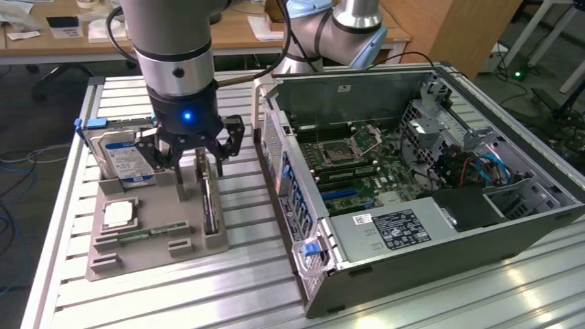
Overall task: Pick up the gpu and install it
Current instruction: 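Pick up the gpu and move the gpu toward the slot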
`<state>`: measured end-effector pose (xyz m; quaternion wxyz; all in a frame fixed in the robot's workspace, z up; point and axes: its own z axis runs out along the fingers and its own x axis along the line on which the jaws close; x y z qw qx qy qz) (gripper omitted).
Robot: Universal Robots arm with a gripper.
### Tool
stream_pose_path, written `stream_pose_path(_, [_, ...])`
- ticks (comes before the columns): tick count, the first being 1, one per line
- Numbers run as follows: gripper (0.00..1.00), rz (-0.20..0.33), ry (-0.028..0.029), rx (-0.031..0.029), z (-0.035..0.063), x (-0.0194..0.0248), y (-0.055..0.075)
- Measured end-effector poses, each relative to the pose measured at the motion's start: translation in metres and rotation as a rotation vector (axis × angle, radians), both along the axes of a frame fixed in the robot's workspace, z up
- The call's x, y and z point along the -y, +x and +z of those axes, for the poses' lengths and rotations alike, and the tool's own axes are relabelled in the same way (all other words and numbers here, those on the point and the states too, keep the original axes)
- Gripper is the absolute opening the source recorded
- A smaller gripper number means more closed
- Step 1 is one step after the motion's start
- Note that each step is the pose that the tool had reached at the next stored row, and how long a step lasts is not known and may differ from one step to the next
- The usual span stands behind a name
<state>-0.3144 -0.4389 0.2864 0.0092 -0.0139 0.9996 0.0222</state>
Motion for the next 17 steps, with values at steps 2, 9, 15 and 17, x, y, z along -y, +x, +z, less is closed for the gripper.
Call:
stream_pose_path(2, [0.65,0.0,0.0,0.0,-0.0001,0.0,0.0])
stream_pose_path(9, [0.65,0.002,-0.0114,0.0,-0.0022,0.0,0.0])
stream_pose_path(15, [0.65,0.038,-0.0113,0.0002,-0.0042,-0.0001,0.0])
stream_pose_path(17, [0.65,0.042,-0.011,0.0002,-0.0055,-0.0001,0.0])
